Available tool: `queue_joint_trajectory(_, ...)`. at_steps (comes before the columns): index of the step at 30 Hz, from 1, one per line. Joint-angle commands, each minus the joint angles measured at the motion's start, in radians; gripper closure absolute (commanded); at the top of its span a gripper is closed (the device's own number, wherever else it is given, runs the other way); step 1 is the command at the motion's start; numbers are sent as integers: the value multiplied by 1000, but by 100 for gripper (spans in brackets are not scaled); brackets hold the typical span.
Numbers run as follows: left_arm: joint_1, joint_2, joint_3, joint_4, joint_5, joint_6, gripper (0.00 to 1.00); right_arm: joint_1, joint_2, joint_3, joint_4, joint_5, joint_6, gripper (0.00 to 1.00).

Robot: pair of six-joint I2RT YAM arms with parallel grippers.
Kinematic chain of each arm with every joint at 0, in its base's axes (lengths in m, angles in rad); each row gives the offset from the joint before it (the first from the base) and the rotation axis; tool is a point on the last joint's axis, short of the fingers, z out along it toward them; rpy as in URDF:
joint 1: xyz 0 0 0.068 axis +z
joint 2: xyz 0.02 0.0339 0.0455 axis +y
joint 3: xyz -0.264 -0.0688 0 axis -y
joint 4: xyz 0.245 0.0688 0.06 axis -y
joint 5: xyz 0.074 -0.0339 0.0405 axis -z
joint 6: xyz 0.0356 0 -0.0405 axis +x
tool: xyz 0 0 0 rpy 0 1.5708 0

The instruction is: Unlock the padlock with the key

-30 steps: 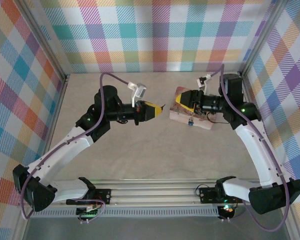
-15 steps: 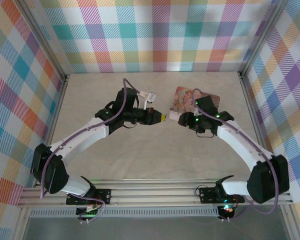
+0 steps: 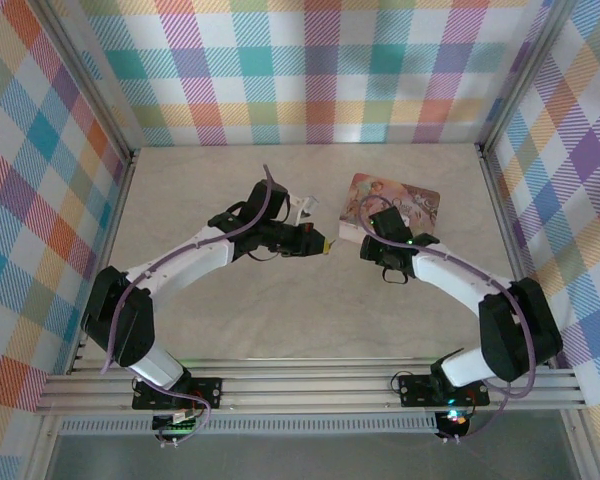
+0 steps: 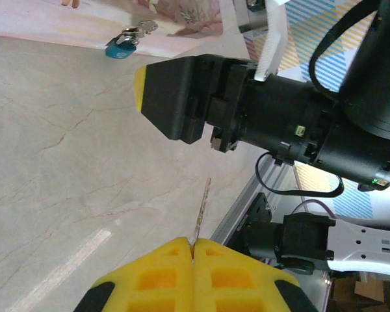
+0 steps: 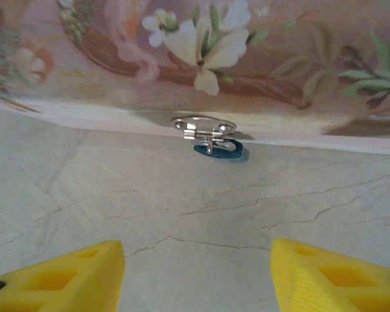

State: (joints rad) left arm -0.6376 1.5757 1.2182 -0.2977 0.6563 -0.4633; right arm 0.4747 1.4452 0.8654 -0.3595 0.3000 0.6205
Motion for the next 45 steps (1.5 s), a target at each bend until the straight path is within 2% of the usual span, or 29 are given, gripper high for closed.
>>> queue_joint_trajectory(1, 11, -29, 17, 46, -27, -20, 100, 2, 6, 10, 26, 14, 1, 38)
queue_joint_trajectory(2, 11, -28, 10, 102, -31, -42, 100, 2, 6, 13, 16, 27, -7, 37)
queue_joint_trajectory(5, 11, -6, 28, 129, -24, -85, 100, 1, 11, 22, 12, 31, -39, 35)
queue_joint_trajectory(12, 10, -4, 106, -36, -38, 20, 100, -2, 93, 64, 25, 51, -12, 35)
queue_joint_trajectory(20, 9, -58, -7, 70, -93, -10, 100, -2, 209, 96, 107, 90, -66, 46)
queue_joint_trajectory(28, 9, -86, -5, 29, -124, 27, 100, -7, 227, 104, 134, 195, -77, 53)
queue_joint_trajectory(38, 10, -104, -44, 11, -156, 18, 100, -22, 299, 132, 177, 176, -125, 54)
queue_joint_trajectory(45, 9, -131, -96, 67, -169, -11, 100, -25, 299, 132, 192, 162, -130, 63)
